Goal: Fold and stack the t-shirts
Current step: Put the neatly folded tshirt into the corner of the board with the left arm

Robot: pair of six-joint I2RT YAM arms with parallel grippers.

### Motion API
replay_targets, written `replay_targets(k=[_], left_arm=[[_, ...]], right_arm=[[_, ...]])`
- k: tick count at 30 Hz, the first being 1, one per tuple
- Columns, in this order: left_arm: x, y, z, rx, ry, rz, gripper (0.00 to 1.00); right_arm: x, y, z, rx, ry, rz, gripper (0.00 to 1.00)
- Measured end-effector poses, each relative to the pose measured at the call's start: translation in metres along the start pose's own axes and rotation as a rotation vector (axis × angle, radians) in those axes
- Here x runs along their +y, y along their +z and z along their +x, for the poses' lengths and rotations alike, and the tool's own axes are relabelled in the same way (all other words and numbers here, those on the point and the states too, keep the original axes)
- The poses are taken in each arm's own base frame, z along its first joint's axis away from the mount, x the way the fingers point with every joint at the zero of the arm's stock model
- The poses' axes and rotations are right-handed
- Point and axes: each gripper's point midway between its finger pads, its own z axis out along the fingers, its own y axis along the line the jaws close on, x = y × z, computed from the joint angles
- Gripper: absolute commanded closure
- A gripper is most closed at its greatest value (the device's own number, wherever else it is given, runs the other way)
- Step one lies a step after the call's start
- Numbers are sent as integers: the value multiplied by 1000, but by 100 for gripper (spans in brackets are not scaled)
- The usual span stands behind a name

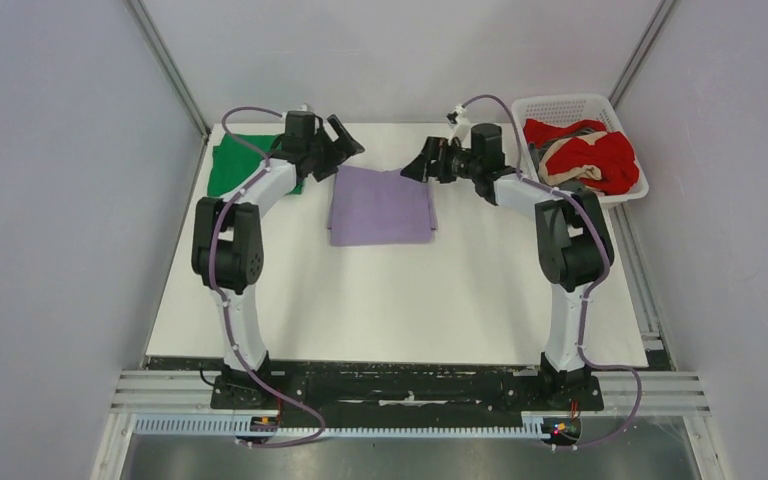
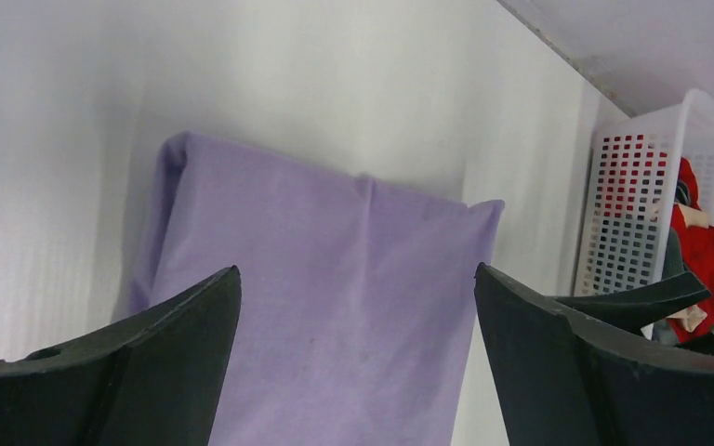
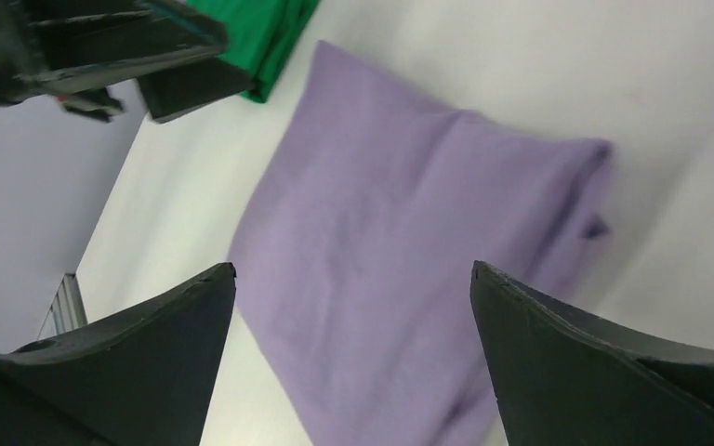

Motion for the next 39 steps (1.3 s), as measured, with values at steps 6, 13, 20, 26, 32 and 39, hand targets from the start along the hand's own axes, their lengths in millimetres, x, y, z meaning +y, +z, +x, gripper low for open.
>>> replay_targets(k=[6,13,20,26,32,39], left_arm=[[2,39,12,48,-3,20,0],[23,85,22,103,-62,-44,0],[27,83,32,123,-102,-63,0],[27,48,75,180,-84,-87,0],[37,-26,154,284,-4,-145,0],[44,-84,205,347,93,-193,0]], right_arm=[[57,42,20,38,-56,-126,2],[-4,88,24,-17,61,-49,2],[-35,77,30,-105,183,-61,2],[-13,28,71,-100,221,-71,2],[22,-47,133,-34,265,-75,2],[51,-90,159,37,215,-57,2]])
